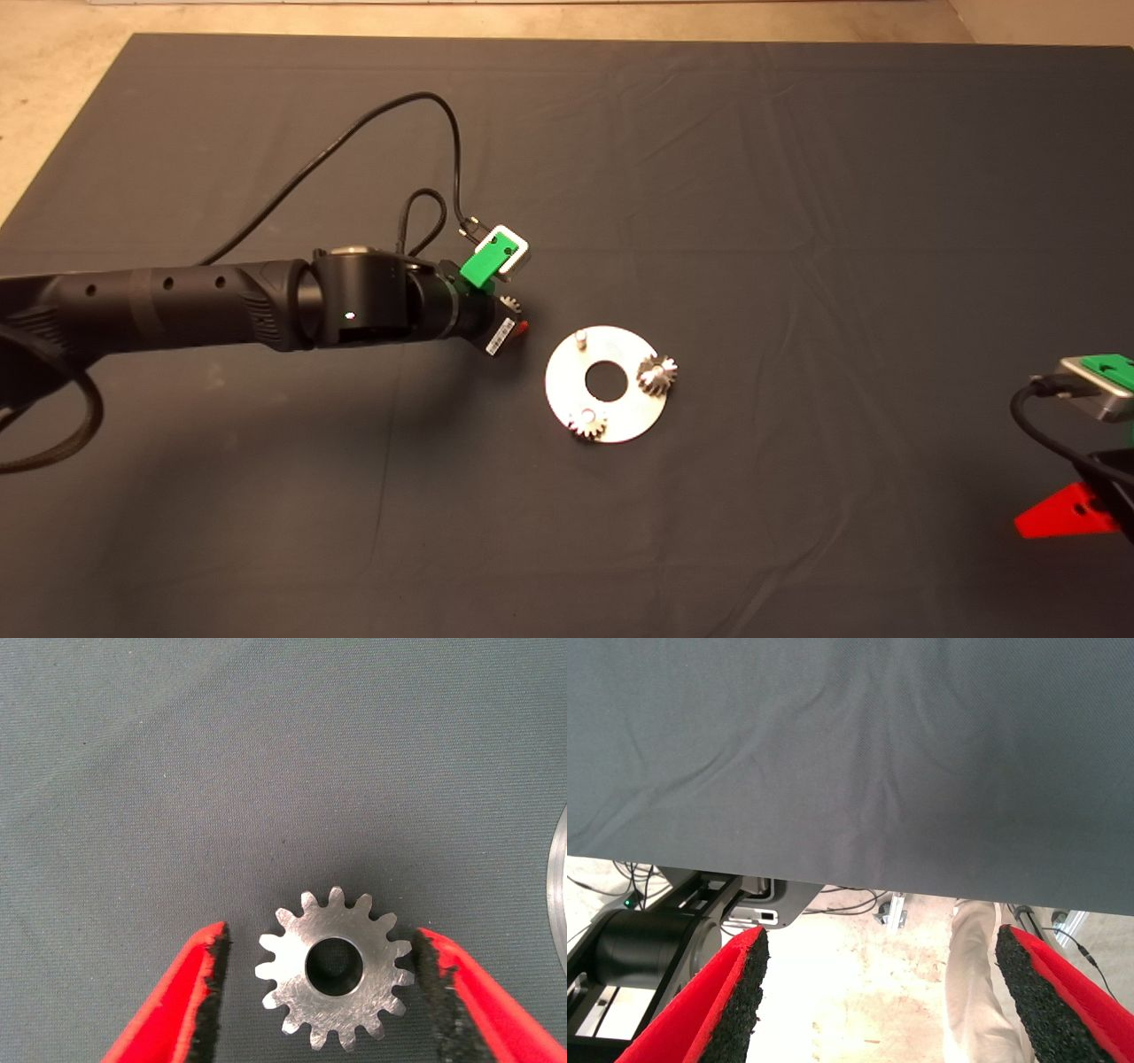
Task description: Install three planetary gears onto the carrier pins
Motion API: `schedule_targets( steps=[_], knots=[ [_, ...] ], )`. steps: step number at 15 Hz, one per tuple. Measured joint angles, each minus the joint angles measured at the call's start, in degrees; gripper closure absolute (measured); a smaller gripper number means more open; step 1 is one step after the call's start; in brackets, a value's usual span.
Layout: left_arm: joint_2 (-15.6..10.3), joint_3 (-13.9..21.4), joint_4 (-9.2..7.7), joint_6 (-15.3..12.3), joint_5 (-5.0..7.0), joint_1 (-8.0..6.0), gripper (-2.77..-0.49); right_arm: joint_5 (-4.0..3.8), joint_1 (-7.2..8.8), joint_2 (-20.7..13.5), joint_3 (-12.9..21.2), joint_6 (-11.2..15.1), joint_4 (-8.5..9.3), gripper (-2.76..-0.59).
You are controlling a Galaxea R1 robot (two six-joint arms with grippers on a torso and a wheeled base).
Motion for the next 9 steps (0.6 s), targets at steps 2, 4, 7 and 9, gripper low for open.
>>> schedule_targets(
  steps=[2, 4, 7, 9],
  knots=[
    [0.0, 0.0, -0.39, -0.1, -0.07, 0.0, -1.35, 0.0, 0.0, 0.0, 0.0, 0.0, 0.07, -1.89],
    [-0.3, 0.0, -0.59, -0.1, -0.18, 0.0, -1.35, 0.0, 0.0, 0.0, 0.0, 0.0, 0.22, -1.89],
    [-0.9, 0.0, -0.77, -0.1, -1.11, 0.0, -1.35, 0.0, 0.0, 0.0, 0.0, 0.0, 0.38, -1.89],
    [-1.1, 0.0, -0.8, -0.1, -1.27, 0.01, -1.35, -0.02, 0.0, 0.0, 0.0, 0.0, 0.38, -1.89]
  ],
)
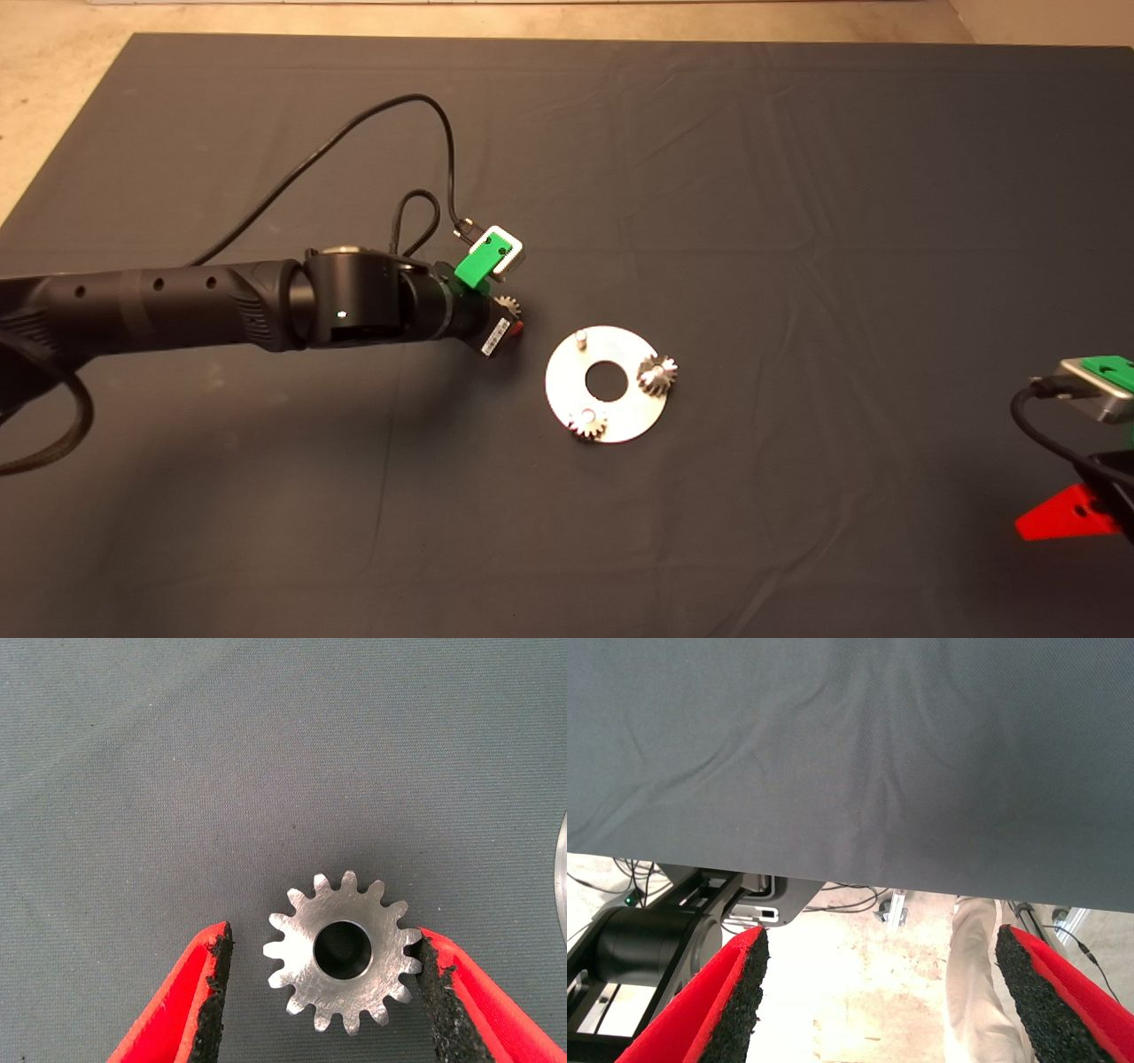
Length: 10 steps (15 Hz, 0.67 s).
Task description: Install three planetary gears onto the carrier pins
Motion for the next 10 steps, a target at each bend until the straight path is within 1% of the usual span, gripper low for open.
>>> schedule_targets(
  steps=[2, 4, 10],
  knots=[
    [0.0, 0.0, 0.0, -0.1, -0.02, 0.0, -1.35, 0.02, 0.0, 0.0, 0.0, 0.0, 0.0, -1.89],
    [-0.1, 0.0, 0.0, -0.9, -0.57, 0.0, -1.35, 0.02, 0.0, 0.0, 0.0, 0.0, 0.0, -1.89],
    [-0.5, 0.0, -0.16, -0.9, -1.01, 0.0, -1.35, 0.02, 0.0, 0.0, 0.0, 0.0, 0.0, -1.89]
  ],
)
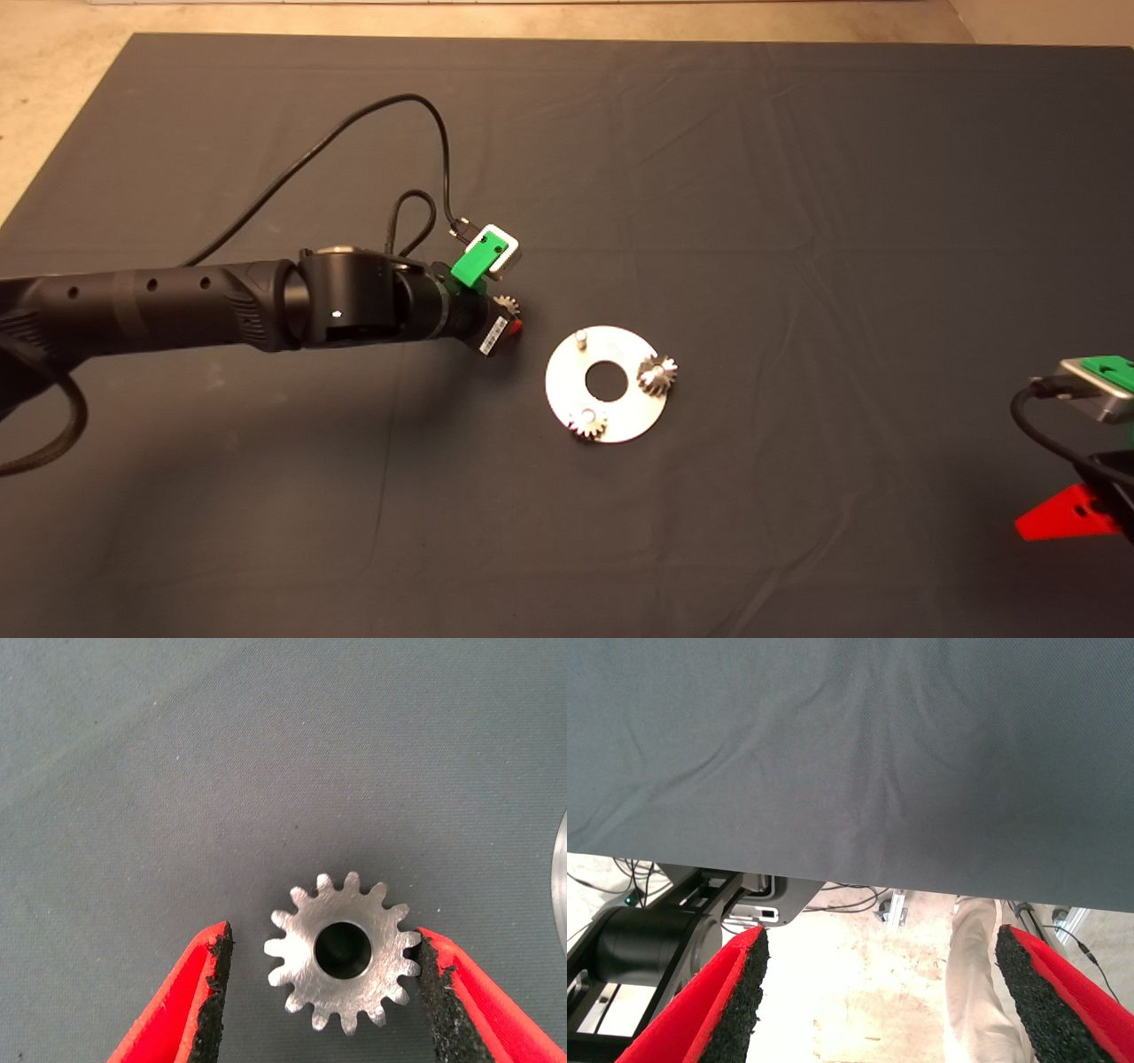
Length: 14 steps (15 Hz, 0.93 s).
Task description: Install three planetary gears onto the carrier pins
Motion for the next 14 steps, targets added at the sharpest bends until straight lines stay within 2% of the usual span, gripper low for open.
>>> schedule_targets(
  steps=[4, 7, 12, 14],
  knots=[
    [-0.4, 0.0, -0.11, -0.4, -0.13, 0.0, -1.35, 0.0, -0.01, 0.0, 0.0, 0.0, 0.01, -1.89],
    [-0.8, 0.0, -0.15, -0.6, -0.88, 0.0, -1.35, 0.01, 0.0, 0.0, 0.0, 0.0, 0.02, -1.89],
    [-0.9, 0.0, -0.19, -0.6, -0.91, 0.0, -1.35, 0.0, 0.0, 0.0, 0.0, 0.0, 0.0, -1.89],
    [-0.9, 0.0, -0.2, -0.6, -0.91, 0.02, -1.22, 0.0, -0.01, 0.0, 0.0, 0.0, 0.02, -1.89]
  ],
)
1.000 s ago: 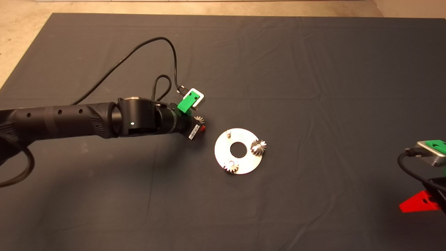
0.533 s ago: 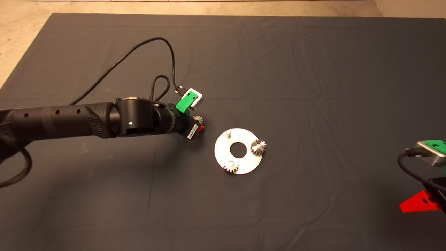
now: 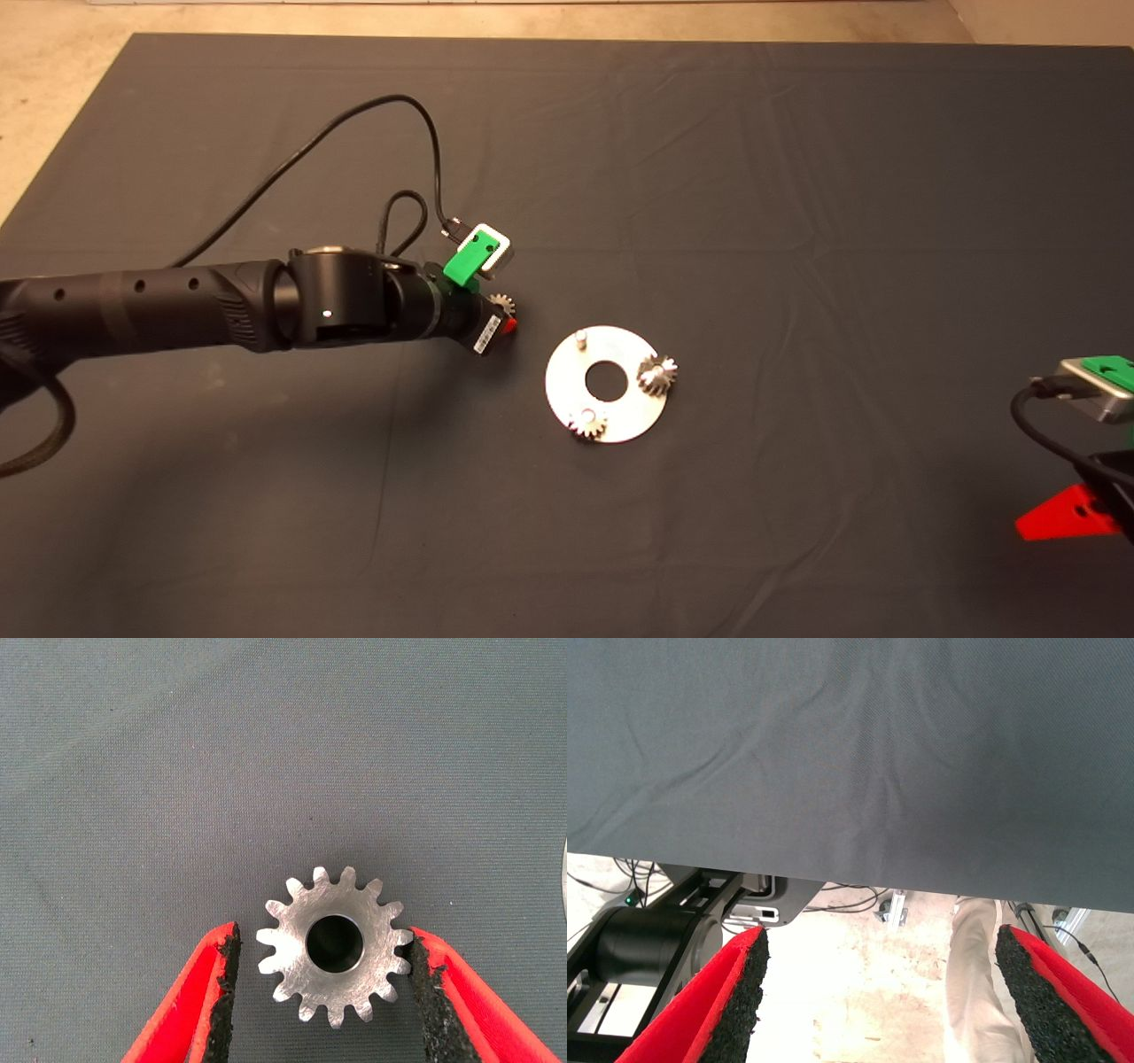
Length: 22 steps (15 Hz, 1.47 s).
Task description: Install three planetary gears onto the carrier pins
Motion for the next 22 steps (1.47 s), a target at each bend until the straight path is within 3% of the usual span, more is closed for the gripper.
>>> schedule_targets(
  steps=[2, 14, 20, 22],
  knots=[
    [0.0, 0.1, 0.0, 0.0, -0.02, 0.0, -1.09, 0.0, 0.01, 0.0, 0.0, 0.0, -0.02, -1.89],
    [-0.6, 1.0, -0.06, -0.6, 0.22, 0.17, -0.87, 0.0, 0.01, 0.0, 0.0, 0.0, -0.02, -1.89],
    [-3.1, 6.8, -0.23, -0.8, 0.63, 0.27, -0.76, 0.0, -0.01, 0.0, 0.0, 0.0, -0.01, -1.89],
    [-4.0, 9.2, -0.48, -0.8, 1.35, 0.27, -0.73, 0.01, 0.01, 0.0, 0.0, 0.0, -0.02, -1.89]
  ],
)
